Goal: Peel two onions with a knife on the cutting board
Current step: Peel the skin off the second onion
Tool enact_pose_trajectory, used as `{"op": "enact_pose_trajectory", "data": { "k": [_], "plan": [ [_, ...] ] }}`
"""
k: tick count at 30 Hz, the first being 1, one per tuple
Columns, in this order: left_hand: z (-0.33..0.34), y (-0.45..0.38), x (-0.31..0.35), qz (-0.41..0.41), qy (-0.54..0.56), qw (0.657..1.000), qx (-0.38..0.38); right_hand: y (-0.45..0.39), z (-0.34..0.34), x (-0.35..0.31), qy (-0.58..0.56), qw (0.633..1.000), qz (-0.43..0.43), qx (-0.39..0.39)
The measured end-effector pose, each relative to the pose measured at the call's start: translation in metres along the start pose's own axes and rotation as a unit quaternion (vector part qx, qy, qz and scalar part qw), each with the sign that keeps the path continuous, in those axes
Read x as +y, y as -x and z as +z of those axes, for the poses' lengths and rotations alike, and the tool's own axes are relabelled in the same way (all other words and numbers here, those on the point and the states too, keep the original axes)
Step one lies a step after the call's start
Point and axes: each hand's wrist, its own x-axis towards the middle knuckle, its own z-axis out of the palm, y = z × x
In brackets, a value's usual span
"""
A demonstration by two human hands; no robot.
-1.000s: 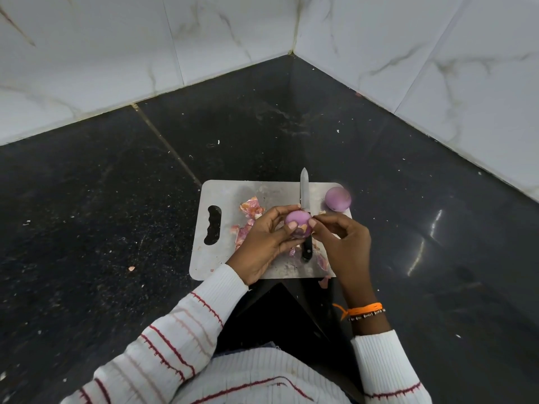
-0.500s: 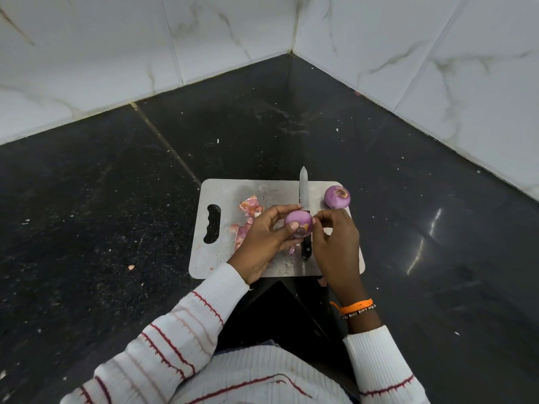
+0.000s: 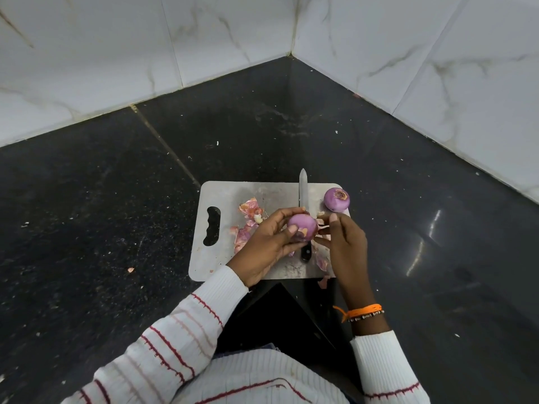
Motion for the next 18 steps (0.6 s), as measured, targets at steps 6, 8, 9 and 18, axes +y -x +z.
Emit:
{"op": "enact_pose_trajectory", "data": {
  "k": [6, 8, 9, 18],
  "plan": [
    [0.0, -0.001, 0.0, 0.006, -0.007, 0.999, 0.035, 0.003, 0.002, -0.007, 0.002, 1.0, -0.015, -0.027],
    [-0.002, 0.0, 0.001, 0.011, -0.01, 0.999, 0.04, 0.002, 0.003, -0.005, -0.002, 1.0, -0.006, -0.03],
    [-0.003, 0.0, 0.001, 0.011, -0.011, 0.999, 0.038, 0.001, 0.002, -0.004, -0.006, 1.0, 0.004, -0.026],
    [-0.004, 0.0, 0.003, 0.031, -0.036, 0.999, 0.025, -0.002, -0.003, 0.011, 0.141, 0.988, -0.058, 0.021]
  ]
}}
